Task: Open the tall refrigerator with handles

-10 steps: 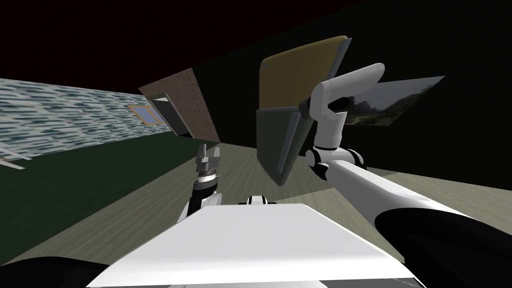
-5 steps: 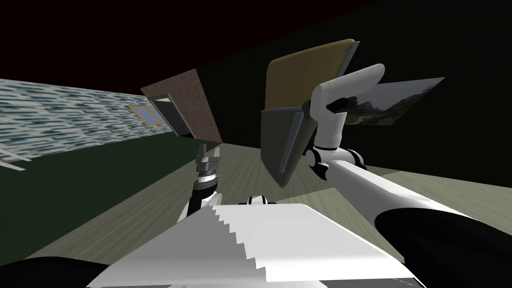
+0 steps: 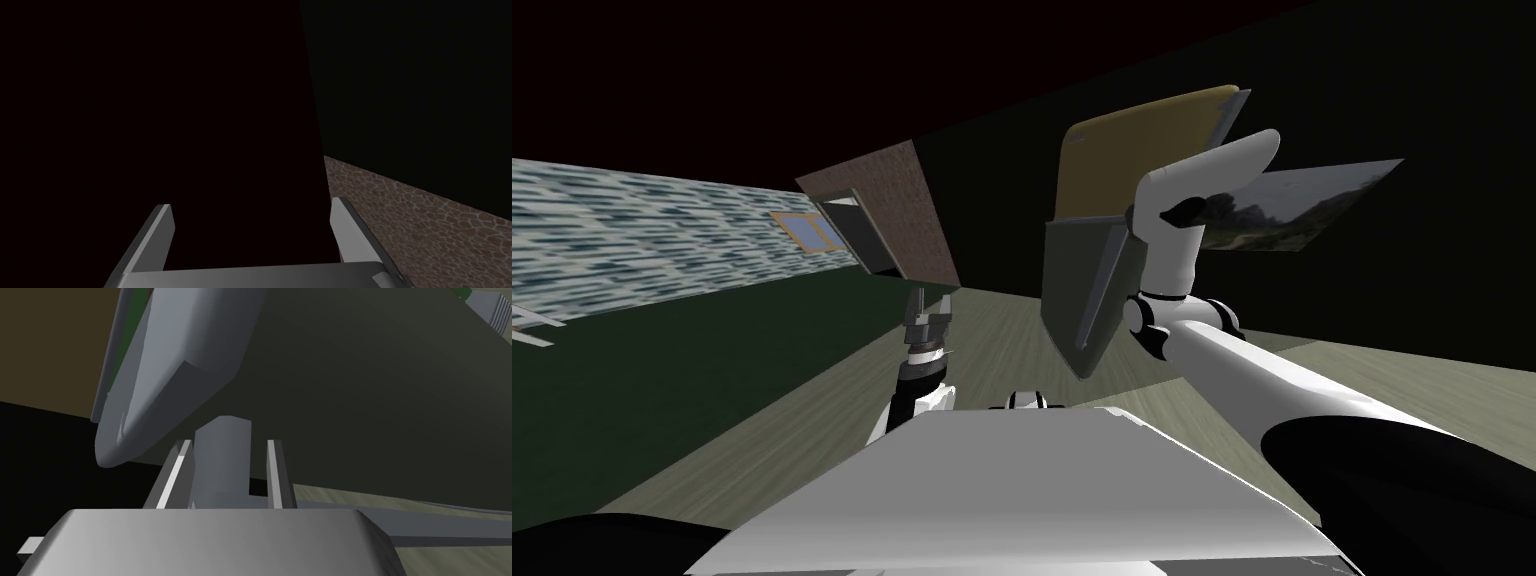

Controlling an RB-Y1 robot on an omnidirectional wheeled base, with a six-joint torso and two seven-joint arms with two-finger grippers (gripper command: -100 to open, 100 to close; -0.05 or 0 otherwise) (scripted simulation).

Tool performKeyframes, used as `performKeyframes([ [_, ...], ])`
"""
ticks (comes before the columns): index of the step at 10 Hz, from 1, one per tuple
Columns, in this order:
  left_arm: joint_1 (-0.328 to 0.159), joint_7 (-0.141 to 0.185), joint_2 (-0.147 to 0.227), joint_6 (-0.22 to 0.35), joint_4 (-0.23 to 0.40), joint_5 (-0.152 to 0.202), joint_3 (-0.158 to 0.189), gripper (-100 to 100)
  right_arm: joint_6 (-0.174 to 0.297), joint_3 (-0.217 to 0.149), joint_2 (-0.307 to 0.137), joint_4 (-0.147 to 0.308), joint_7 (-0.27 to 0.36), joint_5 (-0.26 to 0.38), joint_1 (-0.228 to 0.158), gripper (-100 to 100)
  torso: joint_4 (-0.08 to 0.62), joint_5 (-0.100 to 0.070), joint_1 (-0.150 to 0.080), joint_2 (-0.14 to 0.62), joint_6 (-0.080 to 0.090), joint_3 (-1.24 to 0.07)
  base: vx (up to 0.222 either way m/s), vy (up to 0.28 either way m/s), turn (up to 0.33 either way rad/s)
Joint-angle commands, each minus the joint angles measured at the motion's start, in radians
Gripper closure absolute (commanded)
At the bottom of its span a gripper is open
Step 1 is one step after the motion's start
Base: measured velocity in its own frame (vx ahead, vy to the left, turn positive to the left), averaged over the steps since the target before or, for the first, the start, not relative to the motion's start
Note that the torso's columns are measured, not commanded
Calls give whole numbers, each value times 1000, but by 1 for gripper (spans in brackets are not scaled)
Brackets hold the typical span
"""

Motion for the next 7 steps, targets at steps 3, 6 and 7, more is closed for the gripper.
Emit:
performKeyframes([
  [3,0,0,0,0,0,0,0,0,48,40,-49,67,36,22,48,-100,0,-1,-1,0,0,0,16,252,91],
  [6,0,0,0,0,0,0,0,0,104,93,-140,133,36,-60,68,-100,-1,-5,-14,-3,3,-2,-22,51,54],
  [7,0,0,0,0,0,0,1,0,104,93,-157,133,36,-92,68,-100,0,-5,-13,-2,4,-2,-4,-28,-24],
])
